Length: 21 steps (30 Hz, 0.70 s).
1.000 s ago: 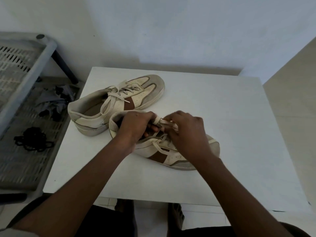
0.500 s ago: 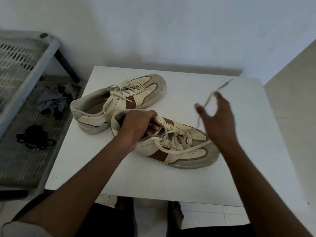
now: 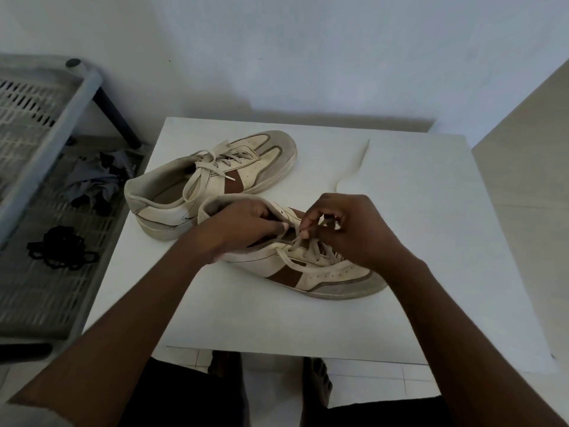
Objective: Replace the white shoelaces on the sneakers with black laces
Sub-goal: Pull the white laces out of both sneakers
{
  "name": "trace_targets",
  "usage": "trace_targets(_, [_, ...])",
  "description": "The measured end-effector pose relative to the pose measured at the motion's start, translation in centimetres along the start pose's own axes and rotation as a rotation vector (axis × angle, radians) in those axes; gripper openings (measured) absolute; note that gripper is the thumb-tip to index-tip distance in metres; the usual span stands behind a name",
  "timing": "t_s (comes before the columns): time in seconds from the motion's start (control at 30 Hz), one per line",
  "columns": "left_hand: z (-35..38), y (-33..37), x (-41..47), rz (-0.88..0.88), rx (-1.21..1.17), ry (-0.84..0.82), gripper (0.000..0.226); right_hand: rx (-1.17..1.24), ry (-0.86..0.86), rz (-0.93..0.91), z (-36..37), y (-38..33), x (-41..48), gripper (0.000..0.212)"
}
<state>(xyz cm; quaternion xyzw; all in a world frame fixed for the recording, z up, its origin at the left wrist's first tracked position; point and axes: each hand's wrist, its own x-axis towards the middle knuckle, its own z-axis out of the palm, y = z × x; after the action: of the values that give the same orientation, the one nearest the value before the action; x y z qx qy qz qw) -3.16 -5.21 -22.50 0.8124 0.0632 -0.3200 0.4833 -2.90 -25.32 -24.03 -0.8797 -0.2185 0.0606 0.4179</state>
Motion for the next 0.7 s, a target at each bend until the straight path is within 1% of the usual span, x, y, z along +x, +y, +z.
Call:
trace_targets(0.07, [0.1, -0.3, 0.3, 0.002, 0.022, -0.03, 0.015, 0.128, 0.067, 0.058, -1.0, -0.2, 0.1, 0.005])
trace_targets(0.1, [0.1, -0.4, 0.4, 0.0, 0.012, -0.016, 0.014, 0.138, 0.107, 0.071, -1.3, -0.3, 0.1, 0.004])
trace_targets(0.13, [0.2, -0.4, 0.4, 0.001, -0.012, 0.014, 0.012, 0.097, 0.128, 0.071, -1.3, -0.2, 0.2, 0.004])
trace_targets(0.2, [0.3, -0.3, 0.4, 0.016, -0.068, 0.087, 0.007, -0.005, 0.095, 0.087, -0.7, -0.1, 0.4, 0.005])
trace_targets(0.27, [0.4, -0.2, 0.3, 0.046, -0.1, 0.143, 0.003, 0.001, 0.043, 0.176, 0.6, -0.3, 0.5, 0.01])
trace_targets(0.33, [0.5, -0.3, 0.4, 0.059, -0.128, 0.176, 0.003, 0.003, 0.074, 0.257, 1.8, -0.7, 0.6, 0.009])
trace_targets(0.4, [0.7, -0.4, 0.4, 0.053, -0.144, 0.179, 0.006, -0.088, 0.115, 0.277, 2.3, -1.2, 0.8, 0.008])
trace_targets(0.5, [0.8, -0.4, 0.5, 0.033, -0.17, 0.156, 0.009, -0.244, 0.116, 0.306, 2.5, -1.9, 1.0, 0.013])
trace_targets(0.6, [1.1, -0.3, 0.6, -0.008, -0.21, 0.139, 0.013, -0.279, 0.139, 0.356, 3.0, -2.5, 0.9, 0.012])
trace_targets(0.7, [1.7, -0.3, 1.0, -0.029, -0.247, 0.2, 0.027, -0.352, 0.088, 0.291, 3.5, -2.6, 0.5, 0.017])
